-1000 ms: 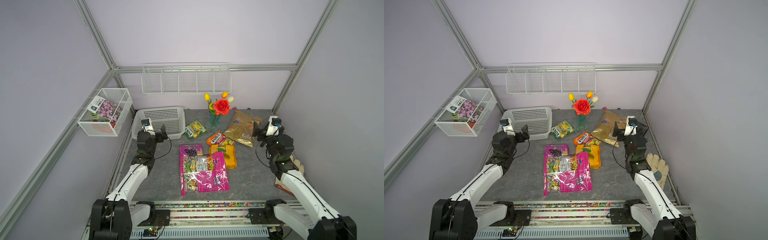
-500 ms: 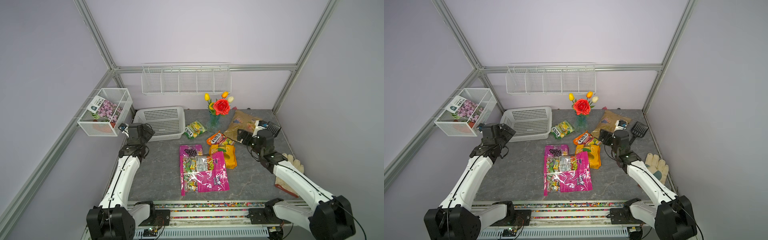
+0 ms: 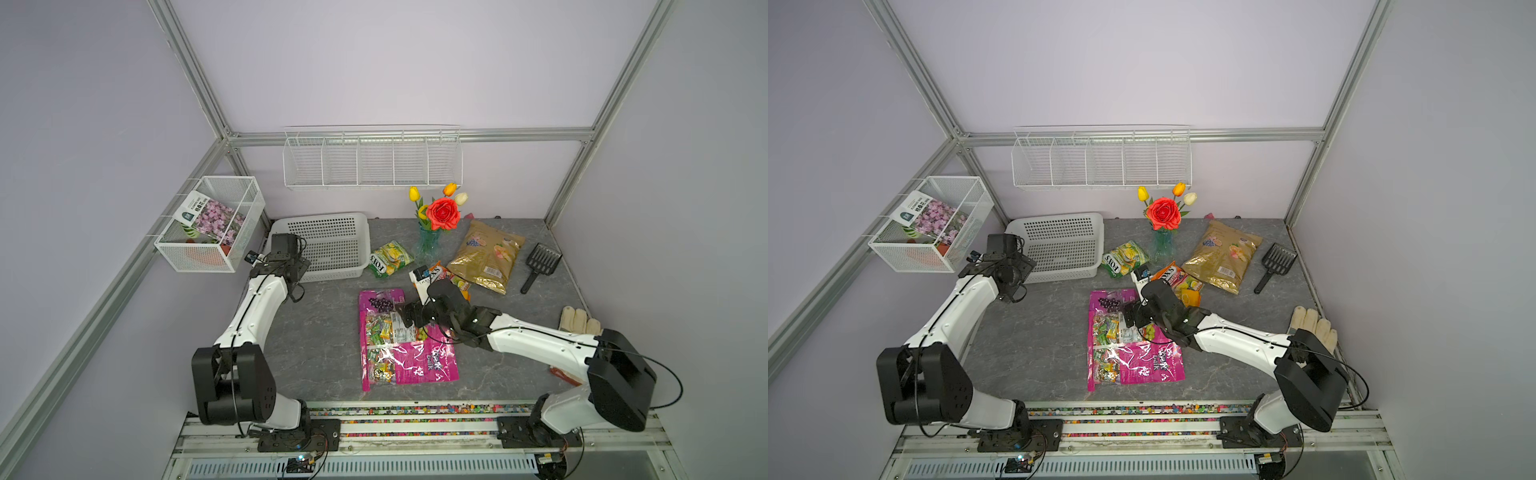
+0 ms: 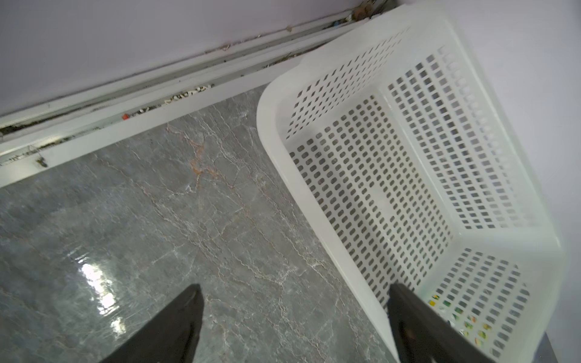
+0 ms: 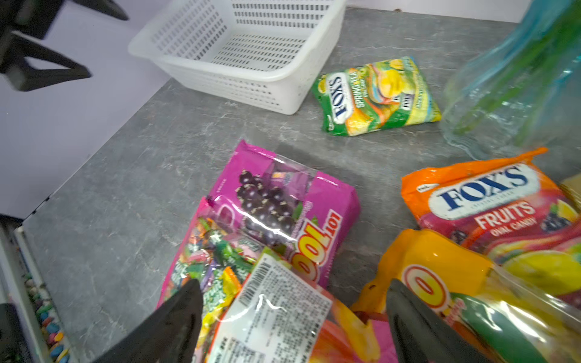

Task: Put the candies in the basket
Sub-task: Adjust the basket at the center of the board.

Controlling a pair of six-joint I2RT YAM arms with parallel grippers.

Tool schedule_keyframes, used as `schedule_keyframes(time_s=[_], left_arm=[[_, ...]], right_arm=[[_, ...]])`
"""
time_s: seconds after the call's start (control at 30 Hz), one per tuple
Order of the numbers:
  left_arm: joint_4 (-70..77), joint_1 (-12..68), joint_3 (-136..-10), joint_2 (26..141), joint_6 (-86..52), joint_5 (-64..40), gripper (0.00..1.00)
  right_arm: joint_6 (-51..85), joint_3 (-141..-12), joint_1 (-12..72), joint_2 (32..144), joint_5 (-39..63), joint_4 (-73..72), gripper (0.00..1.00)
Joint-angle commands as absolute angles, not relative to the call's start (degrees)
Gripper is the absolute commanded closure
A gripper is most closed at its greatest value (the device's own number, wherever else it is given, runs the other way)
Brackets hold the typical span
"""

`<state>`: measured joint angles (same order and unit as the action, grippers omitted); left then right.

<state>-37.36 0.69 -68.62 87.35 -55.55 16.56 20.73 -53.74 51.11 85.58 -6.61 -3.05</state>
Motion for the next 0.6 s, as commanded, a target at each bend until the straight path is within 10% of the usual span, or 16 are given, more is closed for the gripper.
schedule_keyframes(time_s=[0.0,0.57], left_arm=[[-39.3,0.5,-73.5,93.2,-58.2,17.6,0.07],[-49.1,0.5,-83.1,107.3,-60.9,20.1,0.14]], right_arm=[[16.7,-55.8,52.3,85.7,-8.3,-2.0,0.07],[16.1,-56.4,53.2,84.3,-16.0,1.8,0.07]])
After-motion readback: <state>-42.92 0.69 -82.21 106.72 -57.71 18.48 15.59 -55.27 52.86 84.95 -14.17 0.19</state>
